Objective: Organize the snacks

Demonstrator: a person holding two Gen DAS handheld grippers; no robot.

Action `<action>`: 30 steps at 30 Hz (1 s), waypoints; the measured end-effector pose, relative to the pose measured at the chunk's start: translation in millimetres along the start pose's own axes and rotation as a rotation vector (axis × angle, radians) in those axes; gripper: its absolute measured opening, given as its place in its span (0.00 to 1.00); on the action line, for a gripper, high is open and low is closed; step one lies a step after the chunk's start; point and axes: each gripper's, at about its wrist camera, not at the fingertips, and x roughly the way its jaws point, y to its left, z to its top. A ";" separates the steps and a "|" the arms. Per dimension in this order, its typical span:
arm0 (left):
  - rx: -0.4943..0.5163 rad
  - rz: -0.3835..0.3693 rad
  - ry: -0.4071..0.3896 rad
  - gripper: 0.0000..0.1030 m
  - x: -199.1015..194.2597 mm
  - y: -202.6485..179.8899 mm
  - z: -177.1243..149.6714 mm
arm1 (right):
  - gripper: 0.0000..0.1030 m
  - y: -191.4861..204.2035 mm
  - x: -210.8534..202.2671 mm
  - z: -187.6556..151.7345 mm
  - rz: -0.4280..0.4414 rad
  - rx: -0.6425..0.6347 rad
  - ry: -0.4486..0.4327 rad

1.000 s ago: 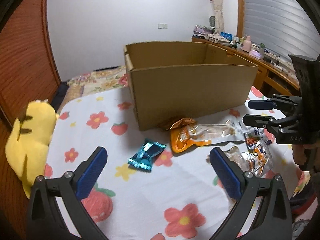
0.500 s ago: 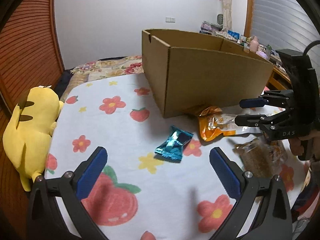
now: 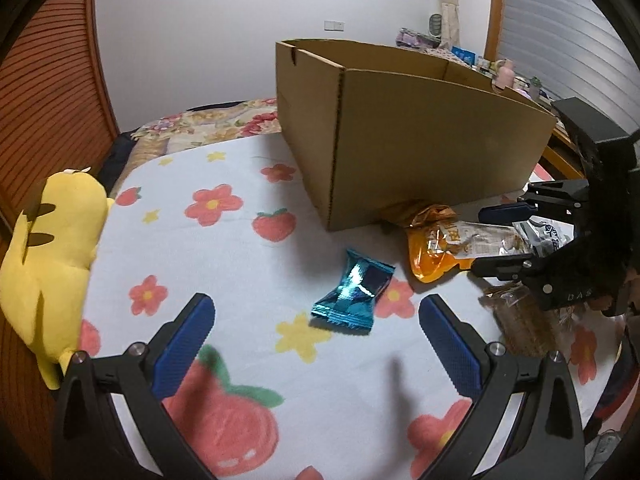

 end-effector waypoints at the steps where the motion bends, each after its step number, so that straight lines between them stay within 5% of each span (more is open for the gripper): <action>1: 0.003 -0.008 0.001 0.99 1.5 -1.2 0.3 | 0.61 -0.1 -1.3 -1.3 -0.002 -0.006 0.003; 4: 0.018 -0.019 0.015 0.97 6.9 -6.1 2.1 | 0.61 1.5 -3.9 -4.8 -0.009 -0.022 0.009; 14: 0.060 -0.024 0.083 0.57 27.6 -16.0 7.7 | 0.56 1.0 -14.6 -19.9 -0.005 -0.027 -0.004; 24: 0.045 -0.017 0.076 0.33 32.0 -15.6 7.4 | 0.57 0.2 -17.3 -24.4 -0.005 -0.020 -0.021; 30: 0.039 -0.019 0.059 0.32 24.8 -15.7 3.4 | 0.57 0.7 -16.6 -23.4 -0.008 -0.018 -0.025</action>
